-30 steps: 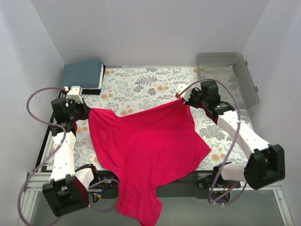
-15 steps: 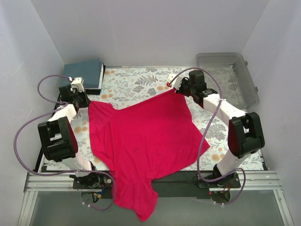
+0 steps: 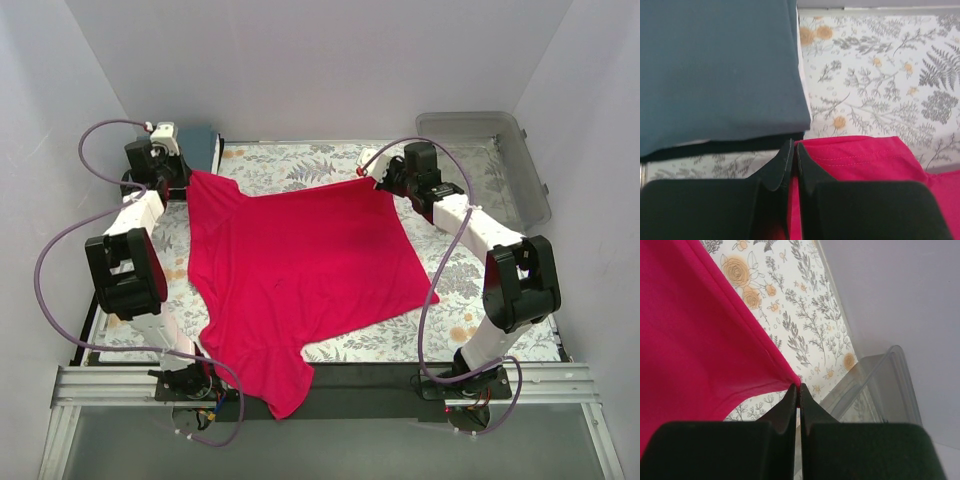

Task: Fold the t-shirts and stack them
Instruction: Fold the tshirt

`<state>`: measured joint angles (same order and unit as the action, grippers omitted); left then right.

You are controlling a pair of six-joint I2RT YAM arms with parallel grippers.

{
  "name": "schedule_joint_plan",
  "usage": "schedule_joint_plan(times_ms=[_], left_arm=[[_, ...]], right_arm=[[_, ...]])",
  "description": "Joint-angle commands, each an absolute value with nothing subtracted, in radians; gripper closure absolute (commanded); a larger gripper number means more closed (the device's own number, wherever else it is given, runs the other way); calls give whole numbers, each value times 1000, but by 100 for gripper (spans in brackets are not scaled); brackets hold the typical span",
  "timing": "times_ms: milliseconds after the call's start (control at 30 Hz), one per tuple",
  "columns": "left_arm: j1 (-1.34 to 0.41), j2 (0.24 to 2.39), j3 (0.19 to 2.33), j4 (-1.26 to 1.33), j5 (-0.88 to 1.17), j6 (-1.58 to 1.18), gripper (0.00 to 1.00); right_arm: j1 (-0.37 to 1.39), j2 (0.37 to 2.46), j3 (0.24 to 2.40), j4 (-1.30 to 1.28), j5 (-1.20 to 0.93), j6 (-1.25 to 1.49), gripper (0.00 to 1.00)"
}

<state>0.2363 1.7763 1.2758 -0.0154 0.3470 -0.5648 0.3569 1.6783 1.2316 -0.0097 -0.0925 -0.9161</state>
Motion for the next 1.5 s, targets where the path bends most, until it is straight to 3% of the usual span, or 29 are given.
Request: schedule_joint_plan(times_ms=[0, 367, 633, 1000, 1167, 1467], left_arm=[[203, 1818, 1376, -35, 295, -571, 100], [196, 1824, 1425, -100, 288, -546, 100], [196, 1505, 1175, -164, 308, -469, 100], [181, 1077, 901, -583, 414, -332, 100], [178, 1003, 845, -733, 463, -258, 100], [175, 954, 724, -785, 443, -189, 100]], right_arm=[[344, 1674, 1299, 34, -74, -925, 99], [342, 1755, 1364, 2, -92, -946, 99], [337, 1675, 1273, -32, -120, -979, 99], [302, 1614, 1209, -113, -190, -1028, 99], [298, 1606, 1172, -152, -209, -1045, 99], [298, 1598, 1106, -199, -229, -1089, 99]])
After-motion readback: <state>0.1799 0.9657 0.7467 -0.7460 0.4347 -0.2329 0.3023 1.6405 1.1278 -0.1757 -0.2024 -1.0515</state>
